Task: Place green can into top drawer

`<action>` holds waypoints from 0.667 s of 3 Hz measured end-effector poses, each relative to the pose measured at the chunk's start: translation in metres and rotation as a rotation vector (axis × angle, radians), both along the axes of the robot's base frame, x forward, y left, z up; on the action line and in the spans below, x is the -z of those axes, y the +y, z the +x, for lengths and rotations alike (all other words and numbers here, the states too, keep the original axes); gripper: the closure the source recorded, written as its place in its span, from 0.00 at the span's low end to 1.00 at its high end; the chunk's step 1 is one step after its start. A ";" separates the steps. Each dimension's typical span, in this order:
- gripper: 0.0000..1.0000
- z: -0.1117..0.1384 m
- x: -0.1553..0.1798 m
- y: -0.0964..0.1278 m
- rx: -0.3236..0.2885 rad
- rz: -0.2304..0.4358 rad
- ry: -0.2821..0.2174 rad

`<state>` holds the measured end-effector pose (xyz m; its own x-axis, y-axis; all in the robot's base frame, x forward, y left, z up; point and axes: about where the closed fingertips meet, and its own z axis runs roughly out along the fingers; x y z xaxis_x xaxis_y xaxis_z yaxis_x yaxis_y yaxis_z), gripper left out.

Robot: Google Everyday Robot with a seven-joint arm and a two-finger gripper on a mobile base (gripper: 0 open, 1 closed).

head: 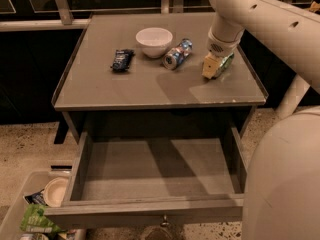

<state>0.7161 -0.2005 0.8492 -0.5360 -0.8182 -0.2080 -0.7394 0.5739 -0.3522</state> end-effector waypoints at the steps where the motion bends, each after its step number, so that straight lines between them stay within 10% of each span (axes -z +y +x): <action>1: 1.00 0.000 -0.031 0.010 -0.040 -0.035 -0.061; 2: 1.00 -0.010 -0.083 0.024 -0.083 -0.101 -0.166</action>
Offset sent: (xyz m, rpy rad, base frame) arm -0.0310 0.0362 0.1751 -0.2080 -0.3352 0.1345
